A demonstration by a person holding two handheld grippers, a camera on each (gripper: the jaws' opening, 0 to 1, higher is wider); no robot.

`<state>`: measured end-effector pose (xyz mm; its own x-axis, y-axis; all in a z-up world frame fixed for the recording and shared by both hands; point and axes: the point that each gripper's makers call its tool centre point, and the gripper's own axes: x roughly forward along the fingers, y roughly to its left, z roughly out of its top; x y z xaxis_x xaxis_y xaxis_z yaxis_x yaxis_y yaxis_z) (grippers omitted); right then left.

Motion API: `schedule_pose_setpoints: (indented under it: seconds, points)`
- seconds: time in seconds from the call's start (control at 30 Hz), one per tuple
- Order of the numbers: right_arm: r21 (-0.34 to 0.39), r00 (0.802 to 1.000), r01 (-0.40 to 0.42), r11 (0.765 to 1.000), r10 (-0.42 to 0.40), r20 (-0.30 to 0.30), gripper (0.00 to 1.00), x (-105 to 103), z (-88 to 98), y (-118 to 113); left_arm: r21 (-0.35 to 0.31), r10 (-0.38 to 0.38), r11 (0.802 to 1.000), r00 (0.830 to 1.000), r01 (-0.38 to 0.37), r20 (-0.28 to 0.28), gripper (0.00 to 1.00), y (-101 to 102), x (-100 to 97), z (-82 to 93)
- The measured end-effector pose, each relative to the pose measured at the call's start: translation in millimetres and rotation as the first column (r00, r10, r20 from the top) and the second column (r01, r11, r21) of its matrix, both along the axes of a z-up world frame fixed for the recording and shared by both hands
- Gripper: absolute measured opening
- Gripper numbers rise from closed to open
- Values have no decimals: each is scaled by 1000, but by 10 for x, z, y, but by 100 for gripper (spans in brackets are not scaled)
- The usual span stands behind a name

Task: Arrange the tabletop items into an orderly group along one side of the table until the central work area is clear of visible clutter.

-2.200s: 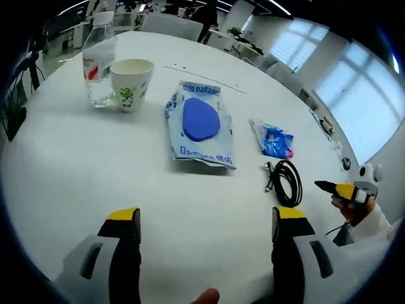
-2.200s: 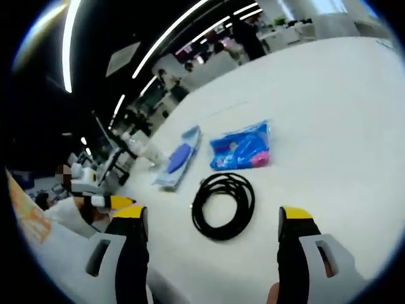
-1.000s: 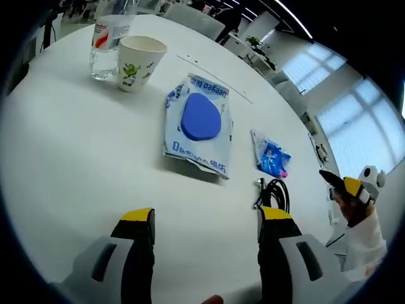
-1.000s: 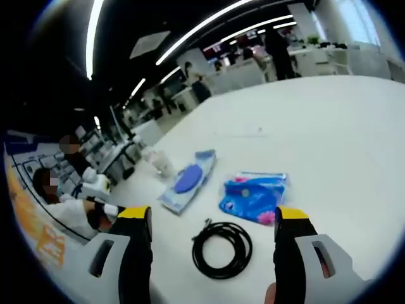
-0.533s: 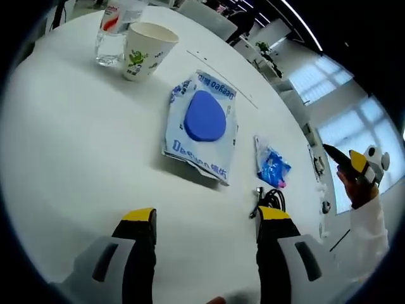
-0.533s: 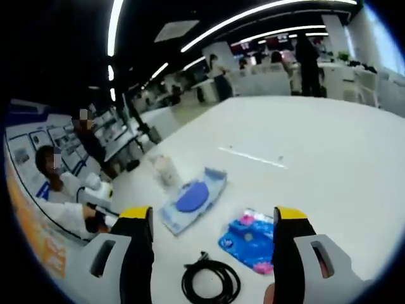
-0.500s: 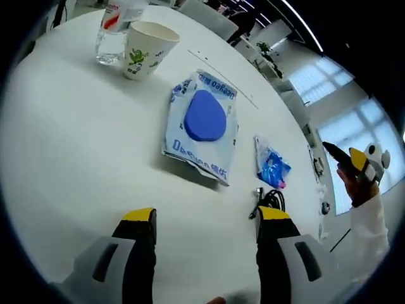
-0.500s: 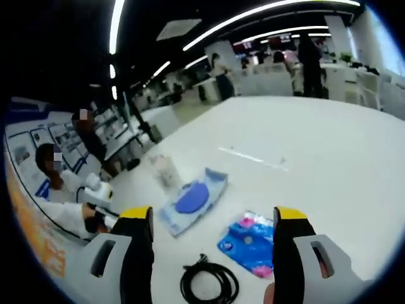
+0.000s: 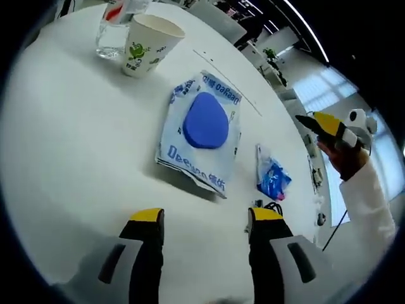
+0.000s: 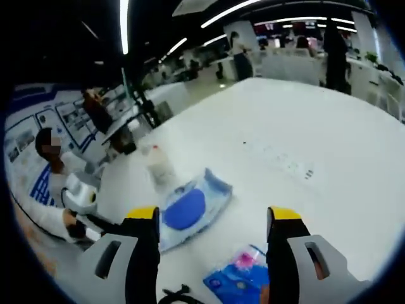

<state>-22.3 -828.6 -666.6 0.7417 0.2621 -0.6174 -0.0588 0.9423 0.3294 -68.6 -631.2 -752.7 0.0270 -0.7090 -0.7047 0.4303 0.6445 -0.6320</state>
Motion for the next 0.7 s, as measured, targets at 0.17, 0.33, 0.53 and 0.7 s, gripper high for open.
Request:
schedule_pose_setpoints:
  seconds: [0.17,0.33,0.53,0.7]
  points:
    - [16,994,-66,998,67,-87,69,209,-334,54,6,4,1000,1000,-4,-7,48,0,11,-14]
    - [-3,992,-108,994,107,-72,67,526,-417,44,3,68,998,997,-68,-40,47,-19,52,-8]
    - [-4,980,-185,983,184,-72,61,842,-620,150,-4,96,995,994,-96,-49,43,-87,103,-28]
    - [-23,980,-196,980,194,-50,43,989,-766,212,-15,139,990,985,-141,-100,42,-158,145,-29]
